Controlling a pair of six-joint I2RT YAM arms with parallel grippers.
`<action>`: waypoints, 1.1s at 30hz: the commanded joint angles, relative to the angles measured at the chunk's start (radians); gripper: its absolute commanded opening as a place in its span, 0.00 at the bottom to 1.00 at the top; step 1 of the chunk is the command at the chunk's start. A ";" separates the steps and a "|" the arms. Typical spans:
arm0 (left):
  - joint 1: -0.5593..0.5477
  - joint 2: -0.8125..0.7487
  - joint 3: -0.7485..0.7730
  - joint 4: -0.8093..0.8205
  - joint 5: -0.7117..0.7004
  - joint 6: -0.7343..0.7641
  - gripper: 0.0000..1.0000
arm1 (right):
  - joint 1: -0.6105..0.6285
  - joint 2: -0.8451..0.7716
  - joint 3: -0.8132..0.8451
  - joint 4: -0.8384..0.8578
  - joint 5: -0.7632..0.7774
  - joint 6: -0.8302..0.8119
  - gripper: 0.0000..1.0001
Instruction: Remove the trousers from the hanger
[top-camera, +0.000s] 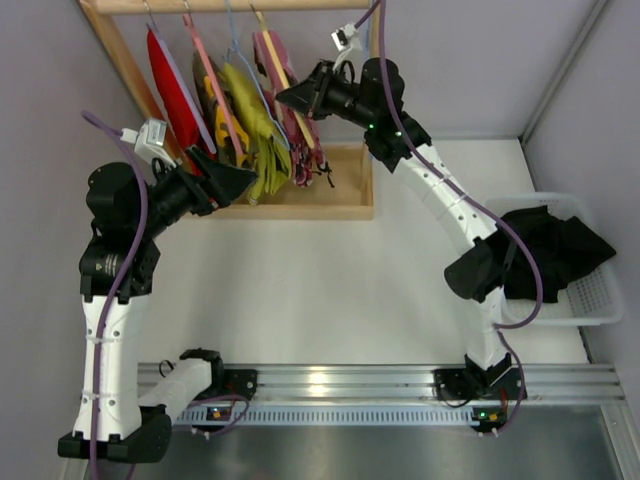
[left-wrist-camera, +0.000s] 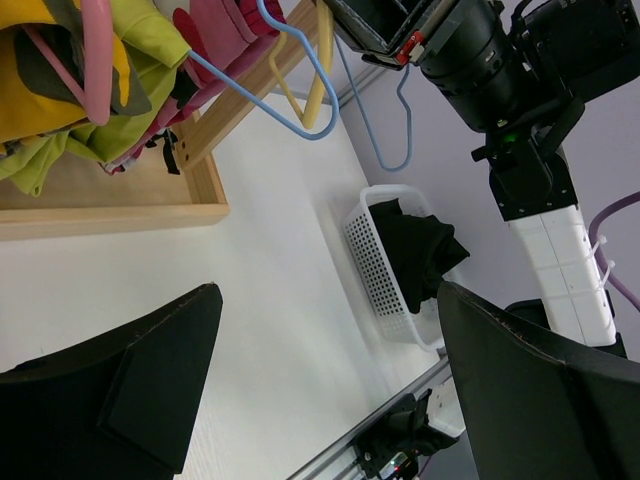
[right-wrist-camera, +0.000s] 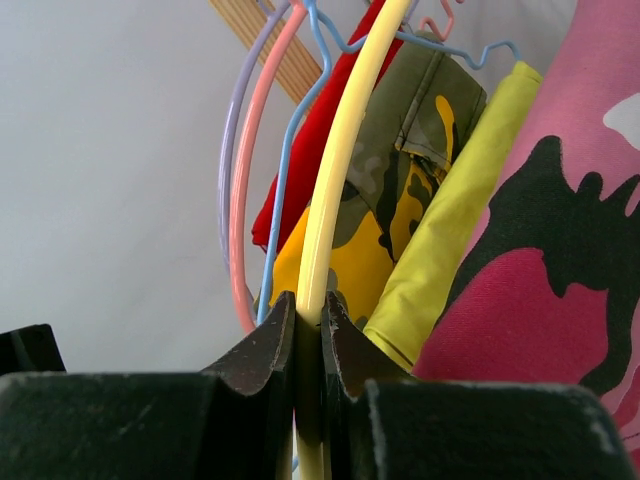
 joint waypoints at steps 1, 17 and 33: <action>0.007 -0.007 0.001 0.056 -0.003 -0.012 0.95 | -0.037 -0.125 0.079 0.273 0.031 0.000 0.00; 0.007 0.007 -0.007 0.056 -0.001 -0.020 0.95 | -0.081 -0.168 0.079 0.357 0.025 0.103 0.00; 0.007 0.016 -0.016 0.066 -0.003 -0.026 0.95 | -0.110 -0.141 0.137 0.428 0.082 0.209 0.00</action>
